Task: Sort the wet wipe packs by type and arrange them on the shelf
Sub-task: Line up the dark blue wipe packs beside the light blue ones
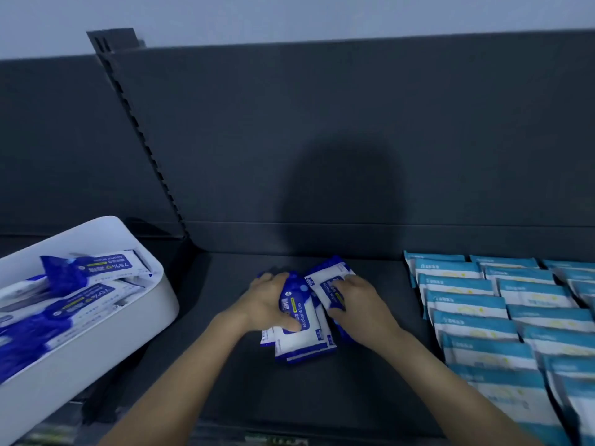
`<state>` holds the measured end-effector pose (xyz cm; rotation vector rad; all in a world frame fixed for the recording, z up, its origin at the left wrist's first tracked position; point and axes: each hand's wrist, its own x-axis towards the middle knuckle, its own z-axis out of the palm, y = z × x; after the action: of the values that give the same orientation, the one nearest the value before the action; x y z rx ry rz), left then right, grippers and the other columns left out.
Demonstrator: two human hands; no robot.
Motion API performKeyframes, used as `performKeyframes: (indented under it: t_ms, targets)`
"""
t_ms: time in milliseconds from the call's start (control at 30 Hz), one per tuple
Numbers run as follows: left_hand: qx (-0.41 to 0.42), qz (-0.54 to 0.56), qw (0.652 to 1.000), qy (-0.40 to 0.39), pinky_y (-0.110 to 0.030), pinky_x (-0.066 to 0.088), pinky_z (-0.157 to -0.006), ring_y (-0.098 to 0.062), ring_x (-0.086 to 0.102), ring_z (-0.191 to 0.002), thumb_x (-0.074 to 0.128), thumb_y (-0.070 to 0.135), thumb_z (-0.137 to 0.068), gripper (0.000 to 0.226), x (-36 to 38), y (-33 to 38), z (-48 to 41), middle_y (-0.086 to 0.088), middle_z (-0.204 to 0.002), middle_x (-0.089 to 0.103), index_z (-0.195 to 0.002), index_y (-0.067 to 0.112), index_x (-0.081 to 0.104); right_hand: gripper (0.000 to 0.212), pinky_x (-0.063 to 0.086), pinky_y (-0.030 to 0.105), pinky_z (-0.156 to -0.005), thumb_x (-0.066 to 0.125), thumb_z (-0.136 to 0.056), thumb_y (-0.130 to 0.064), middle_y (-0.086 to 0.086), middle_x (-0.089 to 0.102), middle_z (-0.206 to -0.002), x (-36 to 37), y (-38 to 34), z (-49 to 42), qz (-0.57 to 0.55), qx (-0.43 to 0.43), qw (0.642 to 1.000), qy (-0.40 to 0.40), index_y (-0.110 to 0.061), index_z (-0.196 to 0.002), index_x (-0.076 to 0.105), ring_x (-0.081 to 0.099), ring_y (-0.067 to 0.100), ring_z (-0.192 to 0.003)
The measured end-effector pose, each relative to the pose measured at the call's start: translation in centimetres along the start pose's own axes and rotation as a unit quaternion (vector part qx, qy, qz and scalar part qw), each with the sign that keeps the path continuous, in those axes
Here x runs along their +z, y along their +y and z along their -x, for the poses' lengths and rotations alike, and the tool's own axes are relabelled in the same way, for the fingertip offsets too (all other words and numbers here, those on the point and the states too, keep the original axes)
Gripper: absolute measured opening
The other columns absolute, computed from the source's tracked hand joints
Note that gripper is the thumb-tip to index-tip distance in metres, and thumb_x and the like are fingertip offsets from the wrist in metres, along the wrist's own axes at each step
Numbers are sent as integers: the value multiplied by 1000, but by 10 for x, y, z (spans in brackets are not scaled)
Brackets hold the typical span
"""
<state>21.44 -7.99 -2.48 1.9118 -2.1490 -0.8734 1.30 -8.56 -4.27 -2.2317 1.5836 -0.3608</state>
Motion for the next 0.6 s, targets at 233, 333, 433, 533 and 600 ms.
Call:
performKeyframes:
  t_ms: [233, 333, 433, 533, 600]
  targets:
    - [-43, 161, 977, 130, -19, 41, -69, -14, 56, -94, 78, 25, -75, 29, 2, -42, 8, 1, -95, 62, -99, 23, 62, 44, 33, 38, -109, 56, -93, -29, 5, 40, -144, 3, 2, 4, 88, 38, 995, -7, -12, -132, 48, 38, 25, -130]
    - [-74, 283, 935, 200, -20, 44, -65, -14, 57, -74, 70, 5, -83, 16, -1, -50, 14, -1, -78, 60, -89, 19, 64, 25, 36, 33, -102, 56, -90, -22, 6, 52, -123, 8, -11, 5, 104, 26, 993, 43, -9, -111, 59, 46, 24, -118]
    - [-76, 306, 927, 203, -23, 47, -68, -13, 56, -72, 68, 2, -85, 19, 2, -56, 20, 0, -78, 59, -87, 20, 64, 28, 40, 27, -97, 56, -92, -23, 5, 48, -129, 14, -30, 12, 47, -1, 998, 43, -7, -114, 59, 47, 23, -120]
    - [-107, 344, 895, 264, -22, 49, -74, -17, 59, -83, 70, 6, -84, 18, 7, -61, 24, 0, -87, 61, -97, 14, 63, 37, 37, 24, -100, 55, -94, -25, 2, 36, -145, 23, -43, 20, 15, -23, 1000, -12, -11, -128, 53, 41, 17, -130]
    - [-159, 364, 865, 308, -31, 49, -88, -20, 61, -97, 73, 21, -84, 34, 9, -65, 27, -3, -102, 63, -113, 9, 60, 36, 38, 20, -97, 56, -92, -19, 2, 41, -138, 27, -46, 24, 4, -33, 999, -26, -10, -127, 54, 45, 16, -124]
